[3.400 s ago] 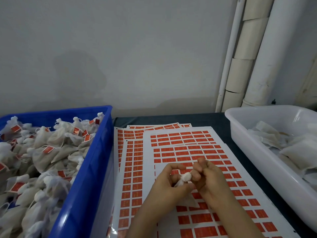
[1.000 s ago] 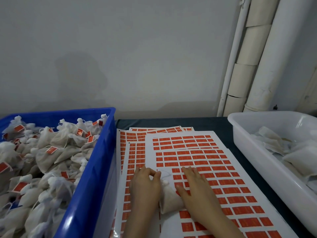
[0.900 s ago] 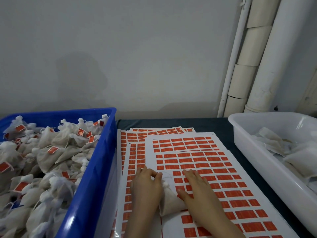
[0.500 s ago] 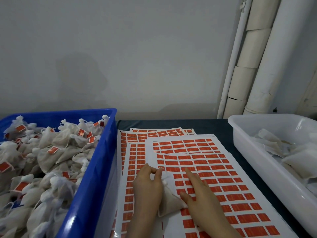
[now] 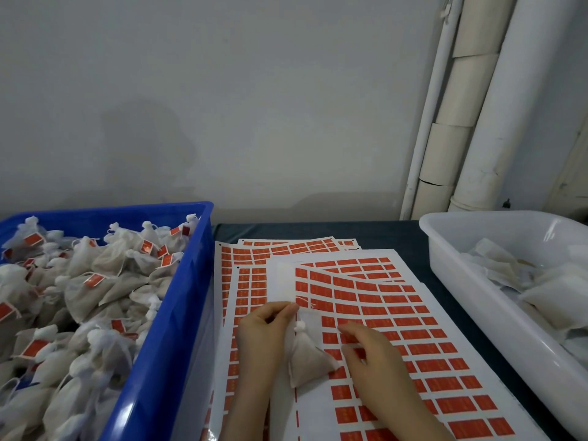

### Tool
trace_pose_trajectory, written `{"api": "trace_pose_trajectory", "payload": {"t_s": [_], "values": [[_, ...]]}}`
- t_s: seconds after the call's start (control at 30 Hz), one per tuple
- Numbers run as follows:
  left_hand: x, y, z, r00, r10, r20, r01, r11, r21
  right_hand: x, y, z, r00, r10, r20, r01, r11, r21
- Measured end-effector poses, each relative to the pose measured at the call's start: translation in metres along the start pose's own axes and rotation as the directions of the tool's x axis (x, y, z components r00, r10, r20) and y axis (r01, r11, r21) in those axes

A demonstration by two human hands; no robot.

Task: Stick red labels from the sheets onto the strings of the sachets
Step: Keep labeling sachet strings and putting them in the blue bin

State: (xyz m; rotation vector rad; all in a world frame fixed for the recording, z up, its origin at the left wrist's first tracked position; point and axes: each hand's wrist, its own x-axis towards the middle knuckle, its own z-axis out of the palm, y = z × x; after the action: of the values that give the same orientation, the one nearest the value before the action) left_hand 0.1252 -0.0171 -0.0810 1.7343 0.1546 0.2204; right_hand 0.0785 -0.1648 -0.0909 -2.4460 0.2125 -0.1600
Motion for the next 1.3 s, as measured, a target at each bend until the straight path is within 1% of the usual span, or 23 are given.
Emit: {"api": "trace_pose_trajectory", "payload": {"t_s": [0.1,0.2,0.27,0.33,0.43,0.5,0.6,0.8,1.1,1.3], "values": [[0.000,0.000,0.000,1.000,0.014,0.002,-0.014,1.000,-0.020,0.007,-0.006,-0.001,0.999,-0.039,-0.013,0.038,0.999,-0.035],[0.000,0.000,0.001,0.999,0.054,-0.005,-0.054,0.998,-0.035,0.015,-0.017,0.001,0.995,-0.091,-0.038,0.091,0.996,0.014],[-0.001,0.001,0.000,0.996,0.087,-0.010,-0.088,0.995,-0.050,0.021,-0.025,0.006,0.985,-0.147,-0.093,0.152,0.987,0.050],[-0.001,0.001,-0.001,0.995,0.097,-0.019,-0.098,0.992,-0.076,0.025,-0.033,0.012,0.968,-0.178,-0.176,0.196,0.976,0.090],[0.001,0.001,-0.003,0.996,0.089,-0.015,-0.091,0.986,-0.143,0.028,-0.042,0.022,0.949,-0.161,-0.272,0.214,0.960,0.180],[0.000,0.001,-0.003,0.996,0.084,-0.008,-0.084,0.980,-0.182,0.026,-0.045,0.028,0.941,-0.152,-0.302,0.223,0.951,0.216],[0.001,0.000,-0.003,0.998,0.068,-0.005,-0.067,0.970,-0.233,0.023,-0.044,0.033,0.936,-0.140,-0.323,0.225,0.944,0.241],[0.002,-0.001,0.000,0.994,0.090,0.069,-0.071,0.966,-0.247,0.022,-0.042,0.033,0.920,-0.152,-0.362,0.253,0.935,0.251],[0.001,-0.003,0.001,0.988,0.143,0.049,-0.130,0.970,-0.205,0.023,-0.041,0.035,0.891,-0.175,-0.419,0.291,0.928,0.233],[0.001,-0.004,0.001,0.987,0.151,0.056,-0.136,0.968,-0.209,0.022,-0.040,0.033,0.893,-0.200,-0.403,0.306,0.926,0.219]]}}
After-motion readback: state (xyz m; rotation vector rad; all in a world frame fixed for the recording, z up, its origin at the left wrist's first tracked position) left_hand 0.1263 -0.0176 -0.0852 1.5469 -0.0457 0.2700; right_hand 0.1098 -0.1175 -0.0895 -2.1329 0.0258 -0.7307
